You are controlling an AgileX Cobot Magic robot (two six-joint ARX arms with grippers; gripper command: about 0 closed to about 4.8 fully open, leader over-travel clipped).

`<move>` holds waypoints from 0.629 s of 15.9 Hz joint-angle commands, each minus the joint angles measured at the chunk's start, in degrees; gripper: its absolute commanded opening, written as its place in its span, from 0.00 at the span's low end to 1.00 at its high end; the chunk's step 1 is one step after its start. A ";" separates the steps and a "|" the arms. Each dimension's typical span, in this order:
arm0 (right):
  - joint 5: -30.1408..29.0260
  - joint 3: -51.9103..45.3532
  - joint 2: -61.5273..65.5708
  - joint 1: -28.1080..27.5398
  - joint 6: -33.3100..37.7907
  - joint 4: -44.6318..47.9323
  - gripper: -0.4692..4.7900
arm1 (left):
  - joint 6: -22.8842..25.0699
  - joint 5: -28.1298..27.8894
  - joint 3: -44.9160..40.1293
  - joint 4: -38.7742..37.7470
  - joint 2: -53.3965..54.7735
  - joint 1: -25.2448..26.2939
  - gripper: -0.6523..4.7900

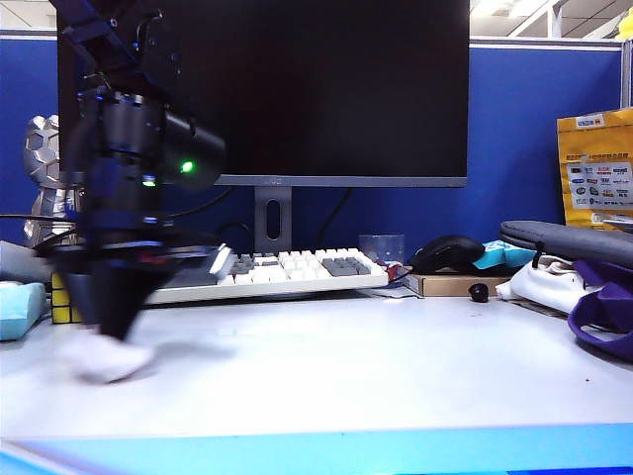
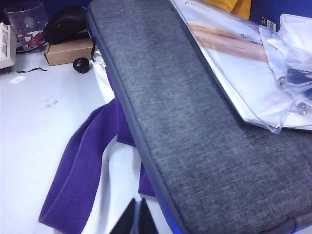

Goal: Use the wet wipes on the table to wipe the cherry juice off the table, then put the wipes back on the table.

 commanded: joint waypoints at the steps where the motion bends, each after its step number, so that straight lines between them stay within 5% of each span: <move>1: 0.02 0.00 0.00 -0.02 -0.13 0.13 0.09 | 1.25 -1.99 -0.15 -3.76 -0.04 -0.07 0.11; 5: 0.02 0.00 0.00 -0.02 -0.13 0.13 0.09 | -1.70 -3.82 -0.13 10.05 1.01 0.20 0.11; 7: 0.02 0.00 0.00 -0.02 -0.13 0.13 0.09 | -3.50 -10.75 -0.09 18.03 2.47 0.26 0.11; 10: 0.02 0.00 0.00 -0.02 -0.13 0.13 0.09 | -4.63 -14.58 -0.02 19.67 3.41 1.40 0.11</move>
